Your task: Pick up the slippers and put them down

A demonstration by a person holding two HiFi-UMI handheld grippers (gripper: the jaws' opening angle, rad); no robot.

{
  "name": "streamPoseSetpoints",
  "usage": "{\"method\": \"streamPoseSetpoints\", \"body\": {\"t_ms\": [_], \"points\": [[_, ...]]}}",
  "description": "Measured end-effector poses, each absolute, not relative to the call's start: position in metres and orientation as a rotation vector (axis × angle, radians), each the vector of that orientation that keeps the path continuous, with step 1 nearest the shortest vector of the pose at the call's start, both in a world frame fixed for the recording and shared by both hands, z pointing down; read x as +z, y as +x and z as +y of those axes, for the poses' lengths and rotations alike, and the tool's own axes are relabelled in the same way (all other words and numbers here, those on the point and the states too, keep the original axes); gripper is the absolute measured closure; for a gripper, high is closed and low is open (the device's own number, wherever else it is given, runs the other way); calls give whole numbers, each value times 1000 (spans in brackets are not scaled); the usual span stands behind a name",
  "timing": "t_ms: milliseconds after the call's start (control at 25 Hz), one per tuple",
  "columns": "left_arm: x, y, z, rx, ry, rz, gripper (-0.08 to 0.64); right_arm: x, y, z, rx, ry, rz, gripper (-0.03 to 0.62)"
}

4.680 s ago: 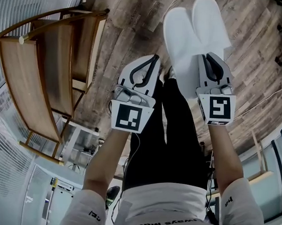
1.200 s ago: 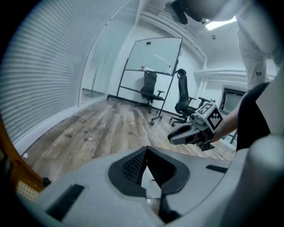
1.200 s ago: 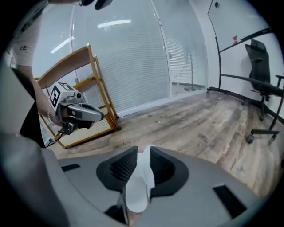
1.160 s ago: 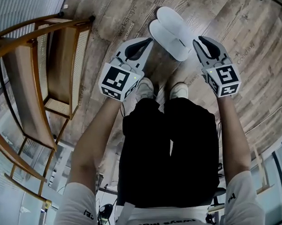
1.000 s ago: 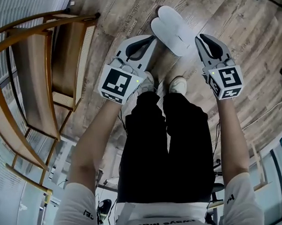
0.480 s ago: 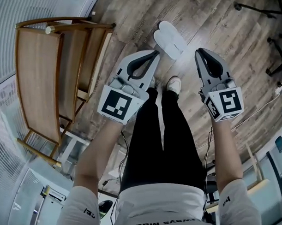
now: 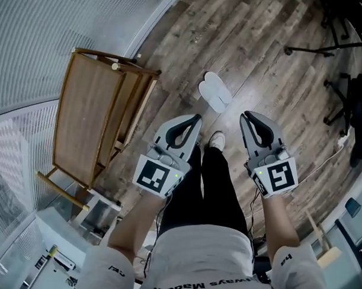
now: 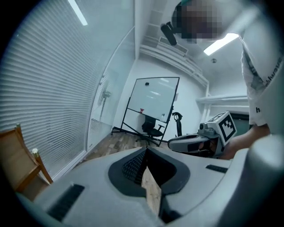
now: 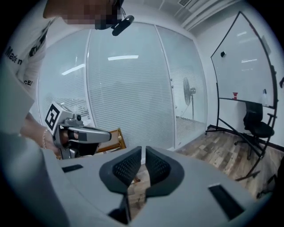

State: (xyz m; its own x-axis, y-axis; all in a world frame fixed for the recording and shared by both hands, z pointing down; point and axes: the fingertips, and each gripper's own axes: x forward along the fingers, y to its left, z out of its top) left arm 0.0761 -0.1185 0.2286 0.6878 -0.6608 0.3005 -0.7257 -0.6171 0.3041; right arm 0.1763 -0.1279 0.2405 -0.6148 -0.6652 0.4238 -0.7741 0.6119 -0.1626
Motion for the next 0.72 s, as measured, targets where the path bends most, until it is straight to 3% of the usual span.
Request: {"method": "streamPoseSetpoints", "body": {"t_ms": [720], "points": [[-19, 64, -108, 65, 2600, -1187, 548, -29, 149, -111, 304, 1173, -2630, 563]]}}
